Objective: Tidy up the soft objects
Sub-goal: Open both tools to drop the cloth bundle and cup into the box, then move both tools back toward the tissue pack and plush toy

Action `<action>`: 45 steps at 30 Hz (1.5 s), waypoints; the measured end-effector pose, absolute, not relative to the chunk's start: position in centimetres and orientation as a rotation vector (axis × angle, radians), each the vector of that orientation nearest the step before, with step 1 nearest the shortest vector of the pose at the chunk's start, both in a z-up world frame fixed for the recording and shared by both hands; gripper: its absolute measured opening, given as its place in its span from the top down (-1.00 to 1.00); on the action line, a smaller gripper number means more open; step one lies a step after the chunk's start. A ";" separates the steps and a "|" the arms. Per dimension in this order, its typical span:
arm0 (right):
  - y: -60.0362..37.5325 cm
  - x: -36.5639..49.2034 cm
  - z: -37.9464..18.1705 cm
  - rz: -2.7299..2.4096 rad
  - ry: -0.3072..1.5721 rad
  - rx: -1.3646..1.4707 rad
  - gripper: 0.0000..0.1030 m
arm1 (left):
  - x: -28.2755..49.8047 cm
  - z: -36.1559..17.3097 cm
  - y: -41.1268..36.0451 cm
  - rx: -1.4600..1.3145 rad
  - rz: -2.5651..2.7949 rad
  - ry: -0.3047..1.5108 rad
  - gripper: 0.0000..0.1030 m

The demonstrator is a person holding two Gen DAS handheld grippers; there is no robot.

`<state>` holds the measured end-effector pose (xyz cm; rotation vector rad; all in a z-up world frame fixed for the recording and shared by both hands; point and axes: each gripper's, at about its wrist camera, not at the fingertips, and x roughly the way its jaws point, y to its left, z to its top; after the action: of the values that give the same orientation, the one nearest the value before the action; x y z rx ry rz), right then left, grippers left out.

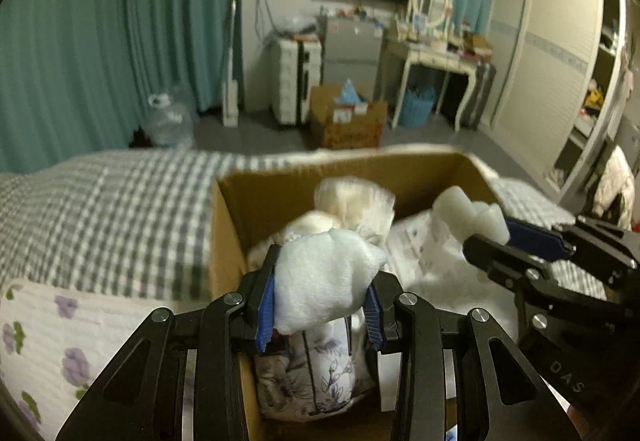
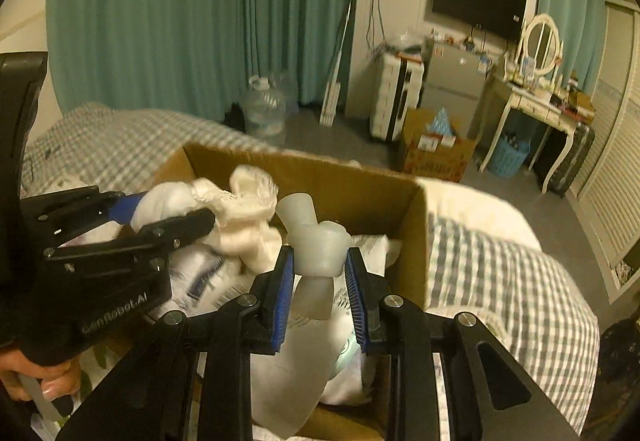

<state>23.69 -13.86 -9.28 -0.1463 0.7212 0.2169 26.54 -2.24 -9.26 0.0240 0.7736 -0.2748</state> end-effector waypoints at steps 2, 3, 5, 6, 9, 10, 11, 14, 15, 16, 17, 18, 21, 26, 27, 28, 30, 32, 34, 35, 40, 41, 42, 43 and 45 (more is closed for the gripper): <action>-13.7 24.3 -10.1 0.216 0.756 -0.154 0.50 | 26.8 -10.2 -2.8 0.035 -0.276 0.820 0.29; -13.6 24.4 -10.5 0.218 0.771 -0.160 0.50 | 26.9 -10.2 -2.9 0.053 -0.262 0.823 0.29; -13.5 24.7 -11.4 0.219 0.805 -0.167 0.50 | 26.7 -10.2 -3.2 0.071 -0.258 0.828 0.29; -13.6 24.9 -11.8 0.219 0.822 -0.168 0.50 | 26.8 -10.2 -3.2 0.074 -0.254 0.832 0.29; -13.7 25.3 -13.2 0.217 0.877 -0.172 0.49 | 26.8 -10.4 -3.4 0.093 -0.242 0.842 0.29; -13.7 25.3 -13.4 0.213 0.877 -0.174 0.49 | 26.9 -10.5 -3.5 0.100 -0.244 0.843 0.29; -13.7 25.0 -13.7 0.211 0.876 -0.175 0.49 | 26.9 -10.5 -3.7 0.106 -0.244 0.843 0.28; -13.7 24.9 -13.8 0.211 0.873 -0.183 0.47 | 27.0 -10.6 -3.8 0.092 -0.250 0.843 0.22; -13.5 24.9 -13.8 0.211 0.870 -0.186 0.47 | 27.0 -10.5 -3.8 0.083 -0.253 0.844 0.21; -13.5 24.8 -13.7 0.210 0.867 -0.187 0.46 | 27.0 -10.4 -3.8 0.075 -0.256 0.841 0.20; -13.5 24.9 -13.4 0.208 0.864 -0.191 0.43 | 27.4 -10.6 -3.5 0.071 -0.257 0.839 0.20; -13.2 24.7 -13.4 0.205 0.861 -0.198 0.39 | 27.3 -10.5 -3.5 0.070 -0.256 0.838 0.13; -12.9 24.1 -12.6 0.198 0.837 -0.216 0.05 | 27.2 -9.9 -3.0 0.062 -0.248 0.822 -0.01; -13.1 22.5 -10.2 0.180 0.769 -0.226 -0.16 | 26.4 -7.8 -1.8 0.037 -0.248 0.776 -0.17; -13.3 22.1 -9.5 0.172 0.750 -0.231 -0.17 | 26.1 -7.2 -1.5 0.028 -0.246 0.762 -0.22; -13.5 21.7 -8.9 0.166 0.731 -0.232 -0.21 | 25.8 -6.5 -1.0 0.017 -0.241 0.736 -0.32; -14.1 20.8 -7.3 0.149 0.685 -0.218 -0.34 | 24.9 -5.1 -0.4 0.016 -0.231 0.691 -0.33; -14.8 19.9 -5.8 0.137 0.646 -0.194 -0.42 | 24.2 -4.0 0.0 0.027 -0.225 0.659 -0.34; -15.8 18.9 -4.0 0.127 0.603 -0.170 -0.47 | 23.3 -2.7 0.4 0.028 -0.228 0.624 -0.34; -16.1 18.3 -3.2 0.123 0.581 -0.160 -0.58 | 22.6 -1.9 0.6 0.023 -0.231 0.604 -0.34; -16.7 14.9 0.4 0.076 0.472 -0.160 -0.91 | 19.9 1.2 1.3 -0.011 -0.235 0.538 -0.75; -16.7 14.3 0.8 0.072 0.463 -0.162 -0.96 | 18.9 2.0 1.4 -0.021 -0.230 0.507 -0.87; -16.7 13.6 1.3 0.070 0.450 -0.163 -1.00 | 18.1 2.6 1.6 -0.029 -0.225 0.480 -0.88; -16.7 12.8 1.8 0.071 0.436 -0.161 -1.00 | 17.6 3.2 1.7 -0.034 -0.220 0.461 -0.88; -16.7 11.3 2.6 0.079 0.410 -0.156 -1.00 | 16.3 4.2 2.1 -0.042 -0.217 0.436 -0.89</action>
<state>11.29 -16.72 2.60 -0.1559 0.4103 0.0791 16.27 2.07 4.22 -0.0418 0.4357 -0.2173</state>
